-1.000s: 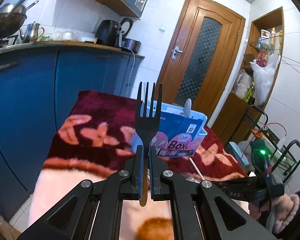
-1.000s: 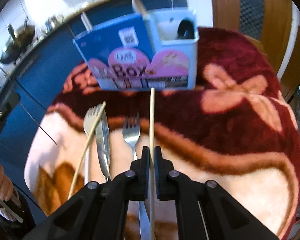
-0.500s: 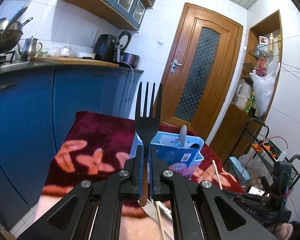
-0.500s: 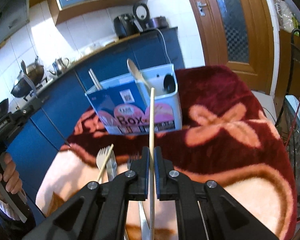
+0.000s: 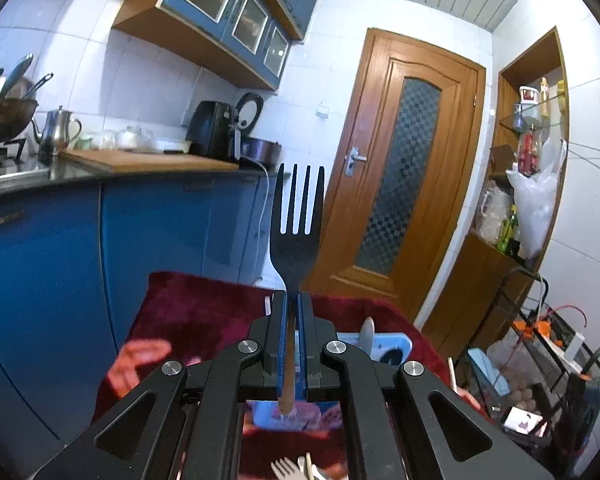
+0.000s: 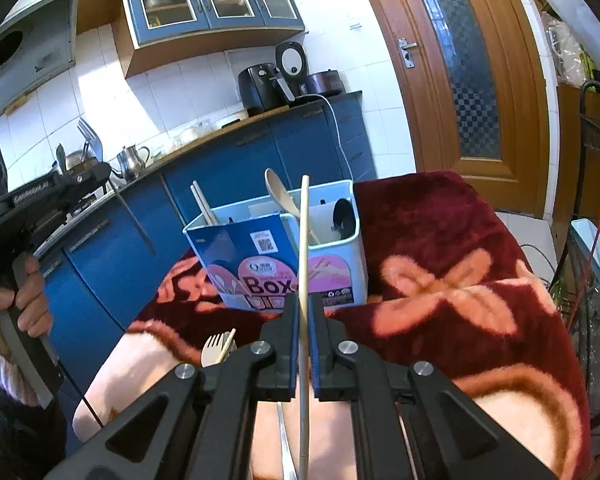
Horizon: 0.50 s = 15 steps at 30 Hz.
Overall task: Organize utensils
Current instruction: 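Lift the fork with the left tool while the right tool carries the chopstick to the box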
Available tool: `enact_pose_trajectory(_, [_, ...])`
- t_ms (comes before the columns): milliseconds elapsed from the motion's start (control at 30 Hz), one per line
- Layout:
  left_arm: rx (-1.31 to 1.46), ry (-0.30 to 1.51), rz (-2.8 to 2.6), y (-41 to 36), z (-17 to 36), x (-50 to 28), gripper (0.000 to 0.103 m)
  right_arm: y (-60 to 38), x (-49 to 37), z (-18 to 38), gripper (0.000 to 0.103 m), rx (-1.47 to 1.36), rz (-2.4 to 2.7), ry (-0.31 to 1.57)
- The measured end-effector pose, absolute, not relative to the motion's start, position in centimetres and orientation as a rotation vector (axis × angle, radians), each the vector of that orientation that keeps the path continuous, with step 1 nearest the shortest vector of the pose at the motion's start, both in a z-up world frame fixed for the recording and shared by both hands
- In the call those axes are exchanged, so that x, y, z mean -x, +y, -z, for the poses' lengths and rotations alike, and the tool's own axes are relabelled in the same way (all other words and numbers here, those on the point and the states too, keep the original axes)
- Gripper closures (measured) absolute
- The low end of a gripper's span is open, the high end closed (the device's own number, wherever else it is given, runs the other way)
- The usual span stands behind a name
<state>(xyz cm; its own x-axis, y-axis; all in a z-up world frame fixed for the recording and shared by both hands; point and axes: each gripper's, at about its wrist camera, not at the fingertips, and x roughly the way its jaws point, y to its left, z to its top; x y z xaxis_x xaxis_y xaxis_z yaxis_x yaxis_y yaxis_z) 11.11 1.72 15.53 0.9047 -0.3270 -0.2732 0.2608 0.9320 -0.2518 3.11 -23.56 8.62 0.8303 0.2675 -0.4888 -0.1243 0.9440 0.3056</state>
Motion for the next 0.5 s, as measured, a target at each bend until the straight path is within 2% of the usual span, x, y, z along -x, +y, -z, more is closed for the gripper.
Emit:
enact_pose_trajectory(267, [0.218,0.261,0.313,0.4,-17.3,-13.3,0.098,-24.3,-3.8,-8.2,0.097,-0.283,-0.203,0.544])
enact_pose_trajectory(500, [0.206,0.270,0.309,-1.2,-15.4,-15.5,0.098,-24.9,-4.1,-8.3,0.097,-0.279,-0.191,0.535])
